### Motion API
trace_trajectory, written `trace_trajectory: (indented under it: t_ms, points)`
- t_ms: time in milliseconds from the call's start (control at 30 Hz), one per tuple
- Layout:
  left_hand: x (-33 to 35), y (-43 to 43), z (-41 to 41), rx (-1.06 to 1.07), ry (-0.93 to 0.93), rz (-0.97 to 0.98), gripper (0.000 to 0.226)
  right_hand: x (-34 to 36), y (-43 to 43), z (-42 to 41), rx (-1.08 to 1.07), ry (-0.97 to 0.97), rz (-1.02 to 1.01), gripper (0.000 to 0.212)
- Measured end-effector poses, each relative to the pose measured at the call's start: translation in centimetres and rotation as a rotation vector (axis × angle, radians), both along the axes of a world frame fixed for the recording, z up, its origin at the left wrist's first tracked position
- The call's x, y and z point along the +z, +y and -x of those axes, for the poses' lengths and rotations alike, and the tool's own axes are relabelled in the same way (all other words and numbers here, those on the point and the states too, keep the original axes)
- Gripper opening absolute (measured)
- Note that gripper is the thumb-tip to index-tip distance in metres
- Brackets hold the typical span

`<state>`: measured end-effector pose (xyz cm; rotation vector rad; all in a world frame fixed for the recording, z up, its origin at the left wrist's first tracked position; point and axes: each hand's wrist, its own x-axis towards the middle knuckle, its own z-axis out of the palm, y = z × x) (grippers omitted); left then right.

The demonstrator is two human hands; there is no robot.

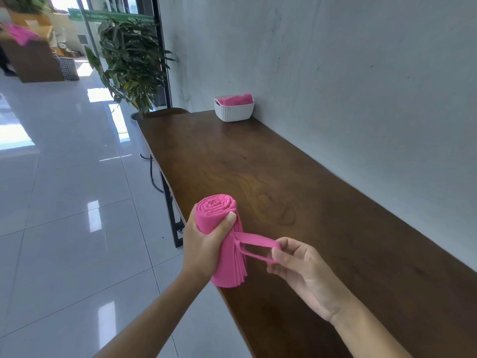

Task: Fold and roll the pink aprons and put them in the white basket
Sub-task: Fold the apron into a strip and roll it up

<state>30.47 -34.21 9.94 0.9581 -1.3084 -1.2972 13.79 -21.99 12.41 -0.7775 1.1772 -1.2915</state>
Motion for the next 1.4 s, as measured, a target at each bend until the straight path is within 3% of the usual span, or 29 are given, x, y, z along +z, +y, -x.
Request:
trace_trajectory:
  t_ms: [133, 333, 400, 633, 767, 867, 967, 1033, 1200, 1400]
  points:
    - [-0.4, -0.1, -0.2, -0.004, -0.032, -0.013, 0.073, 0.7, 0.4, -0.4, -0.03, -0.307, 0.088, 0.037]
    - [-0.7, 0.6, 0.0, -0.008, -0.063, -0.023, 0.072, 2.7, 0.5, -1.8, -0.154, -0.658, 0.174, 0.037]
    - [-0.6, 0.8, 0.0, -0.006, -0.06, -0.026, 0.073, 3.2, 0.3, -2.4, -0.19, -0.68, 0.181, 0.038]
    - [0.4, 1.9, 0.1, -0.052, -0.07, 0.02, 0.056, 2.6, -0.6, -3.5, -0.268, -0.536, 0.179, 0.042]
    - [1.4, 2.7, 0.1, -0.101, -0.084, 0.091, 0.062, 2.6, -1.0, -3.6, -0.285, -0.422, 0.2, 0.048]
    - [1.9, 2.8, 0.1, -0.119, -0.087, 0.122, 0.061, 2.7, -1.3, -3.7, -0.287, -0.189, 0.202, 0.068]
    - [2.4, 2.6, 0.0, -0.146, -0.109, 0.152, 0.065, 3.1, -1.5, -3.7, -0.257, -0.056, 0.183, 0.103]
    - [2.7, 2.2, -0.4, -0.207, -0.154, 0.187, 0.071, 3.4, -1.5, -3.9, -0.227, 0.04, 0.182, 0.111]
    - [3.7, 1.9, -1.6, -0.491, -0.354, 0.334, 0.087, 3.5, -1.4, -3.8, -0.181, 0.294, 0.197, 0.105]
    - [4.5, 1.6, -3.0, -0.58, -0.402, 0.371, 0.1, 3.7, -1.6, -4.6, -0.17, 0.541, 0.194, 0.094]
